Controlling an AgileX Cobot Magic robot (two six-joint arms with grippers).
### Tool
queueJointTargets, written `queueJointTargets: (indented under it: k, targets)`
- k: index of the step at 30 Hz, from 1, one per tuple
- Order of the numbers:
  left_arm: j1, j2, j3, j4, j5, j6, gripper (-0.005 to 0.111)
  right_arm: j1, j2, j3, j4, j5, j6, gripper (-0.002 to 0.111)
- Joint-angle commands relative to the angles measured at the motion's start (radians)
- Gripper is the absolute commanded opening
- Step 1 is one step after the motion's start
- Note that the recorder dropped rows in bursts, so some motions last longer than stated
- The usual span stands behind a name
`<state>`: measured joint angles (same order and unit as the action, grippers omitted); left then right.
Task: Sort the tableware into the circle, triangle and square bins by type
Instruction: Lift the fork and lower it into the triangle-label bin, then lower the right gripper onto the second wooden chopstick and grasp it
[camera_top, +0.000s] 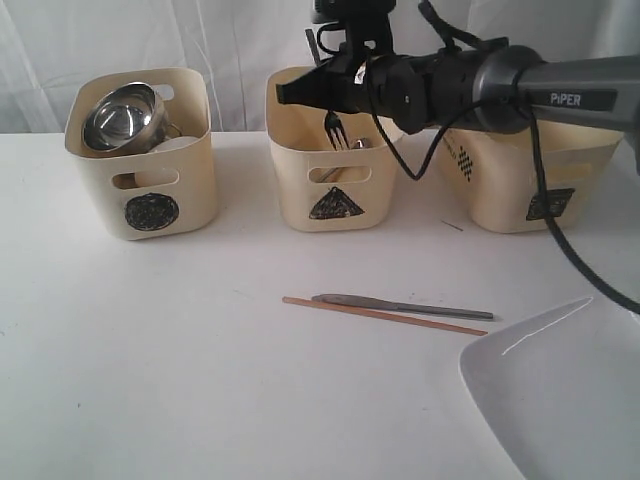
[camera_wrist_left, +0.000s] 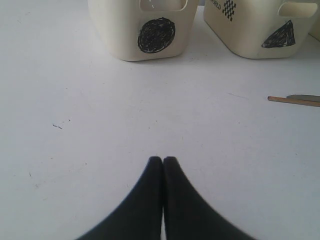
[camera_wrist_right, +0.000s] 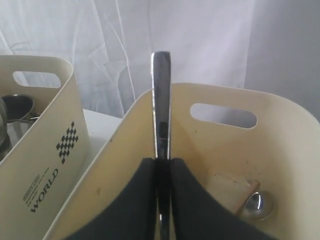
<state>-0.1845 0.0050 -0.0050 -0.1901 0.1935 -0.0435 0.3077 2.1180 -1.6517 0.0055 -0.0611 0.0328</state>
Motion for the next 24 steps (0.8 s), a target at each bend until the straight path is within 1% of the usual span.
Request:
queueJointTargets:
  k: [1, 5, 6, 7, 8, 9, 10, 11, 14, 16, 18, 20, 22, 24]
  targets:
    - [0.002, -0.005, 0.005, -0.003, 0.000, -0.002, 0.000, -0.011, 0.006, -0.033, 0.005, -0.021, -0.042, 0.022]
    - [0.002, -0.005, 0.005, -0.003, 0.000, -0.002, 0.000, -0.012, 0.006, -0.035, 0.007, 0.019, -0.083, 0.024]
    - [0.002, -0.005, 0.005, -0.003, 0.000, -0.002, 0.000, -0.012, 0.000, -0.035, 0.002, 0.101, -0.083, 0.024]
    - [0.002, -0.005, 0.005, -0.003, 0.000, -0.002, 0.000, -0.012, -0.004, -0.035, 0.002, 0.146, -0.092, 0.024]
    - [0.002, -0.005, 0.005, -0.003, 0.000, -0.002, 0.000, -0.012, -0.024, -0.033, -0.005, 0.262, -0.150, 0.024]
    - [0.002, -0.005, 0.005, -0.003, 0.000, -0.002, 0.000, -0.012, -0.034, -0.027, -0.021, 0.315, -0.183, 0.024]
    - [0.002, -0.005, 0.005, -0.003, 0.000, -0.002, 0.000, -0.009, -0.075, 0.003, -0.035, 0.409, -0.267, 0.024]
    - [0.002, -0.005, 0.005, -0.003, 0.000, -0.002, 0.000, -0.008, -0.101, 0.017, -0.040, 0.453, -0.309, 0.024]
    - [0.002, -0.005, 0.005, -0.003, 0.000, -0.002, 0.000, 0.008, -0.217, 0.089, -0.055, 0.714, -0.481, 0.024]
    - [0.002, -0.005, 0.005, -0.003, 0.000, -0.002, 0.000, 0.025, -0.254, 0.127, -0.055, 0.916, -0.611, 0.024]
    - [0.002, -0.005, 0.005, -0.003, 0.000, -0.002, 0.000, 0.051, -0.262, 0.158, -0.055, 1.098, -0.796, 0.024]
    - [0.002, -0.005, 0.005, -0.003, 0.000, -0.002, 0.000, 0.072, -0.262, 0.201, -0.038, 1.101, -0.925, 0.024]
    - [0.002, -0.005, 0.005, -0.003, 0.000, -0.002, 0.000, 0.084, -0.258, 0.232, -0.028, 1.065, -0.970, 0.024]
    - [0.002, -0.005, 0.005, -0.003, 0.000, -0.002, 0.000, 0.091, -0.249, 0.250, -0.028, 1.049, -1.000, 0.028]
